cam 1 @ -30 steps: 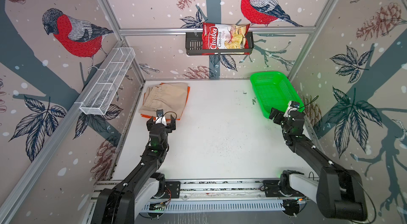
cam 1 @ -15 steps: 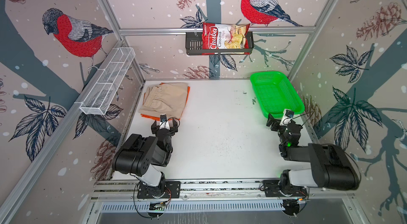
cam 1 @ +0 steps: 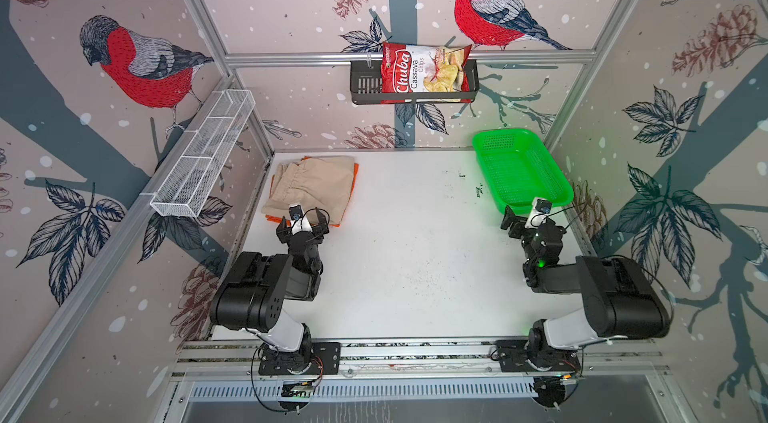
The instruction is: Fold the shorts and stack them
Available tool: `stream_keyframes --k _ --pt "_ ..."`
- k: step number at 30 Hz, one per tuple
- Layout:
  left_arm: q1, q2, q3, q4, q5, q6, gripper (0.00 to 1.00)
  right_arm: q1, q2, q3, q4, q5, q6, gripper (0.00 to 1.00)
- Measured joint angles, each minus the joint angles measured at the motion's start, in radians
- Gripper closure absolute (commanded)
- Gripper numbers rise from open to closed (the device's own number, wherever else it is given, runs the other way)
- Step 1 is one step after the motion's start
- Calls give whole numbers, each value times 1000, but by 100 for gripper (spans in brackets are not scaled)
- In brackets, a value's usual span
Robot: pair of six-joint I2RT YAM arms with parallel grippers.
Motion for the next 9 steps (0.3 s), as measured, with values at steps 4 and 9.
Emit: stream_keyframes --k 4,9 --pt "0 1 0 -1 0 -2 2 0 0 0 0 0 0 1" --pt "-1 3 3 -6 0 -2 2 0 0 0 0 0 0 1"
